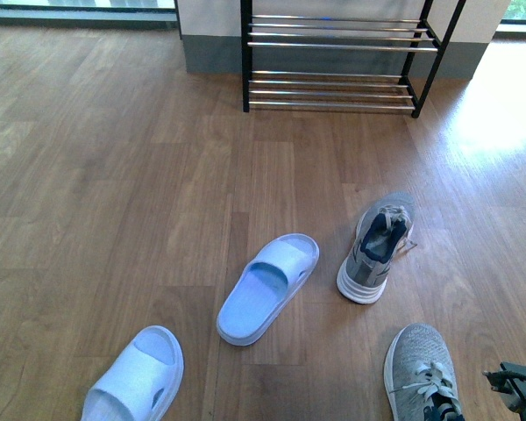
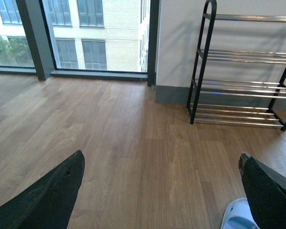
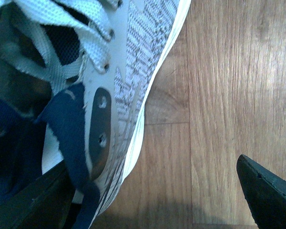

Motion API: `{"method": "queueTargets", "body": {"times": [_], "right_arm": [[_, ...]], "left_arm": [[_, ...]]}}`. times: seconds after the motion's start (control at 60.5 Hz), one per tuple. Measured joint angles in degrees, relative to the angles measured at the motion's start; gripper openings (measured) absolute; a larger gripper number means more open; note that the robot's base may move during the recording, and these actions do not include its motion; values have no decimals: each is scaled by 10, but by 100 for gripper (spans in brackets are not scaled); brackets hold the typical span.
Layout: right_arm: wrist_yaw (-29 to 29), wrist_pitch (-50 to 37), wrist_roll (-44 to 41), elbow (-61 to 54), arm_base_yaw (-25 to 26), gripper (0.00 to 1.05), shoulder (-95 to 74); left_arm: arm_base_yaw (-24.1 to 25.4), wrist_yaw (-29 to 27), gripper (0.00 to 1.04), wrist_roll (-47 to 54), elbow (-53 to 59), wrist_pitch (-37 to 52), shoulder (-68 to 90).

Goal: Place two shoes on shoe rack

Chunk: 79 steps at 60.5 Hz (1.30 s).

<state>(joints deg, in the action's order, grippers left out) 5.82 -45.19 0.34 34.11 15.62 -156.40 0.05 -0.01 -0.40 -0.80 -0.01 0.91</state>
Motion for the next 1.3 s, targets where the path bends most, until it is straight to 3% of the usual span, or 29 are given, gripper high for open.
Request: {"method": "queueTargets", "body": {"times": [0.33,0.396,0.529,0.875,1.14,1.305], "right_arm": [[16,-2,-3,50,-3,95,-36],[21,-13,1,53,-9,86,-40],[25,-44,14,56,-24,56,-45],[26,-106,31,34,-12,1,-40],[19,-137,50,-24,8,1,37],[39,-90,52,-108,29,1,223]], "left_arm": [[0,0,95,0,0,0,0],[0,0,95,0,0,0,0],[0,0,95,0,0,0,0],[0,0,95,0,0,0,0],[0,0,95,0,0,0,0],[0,0,95,0,0,0,0]]}}
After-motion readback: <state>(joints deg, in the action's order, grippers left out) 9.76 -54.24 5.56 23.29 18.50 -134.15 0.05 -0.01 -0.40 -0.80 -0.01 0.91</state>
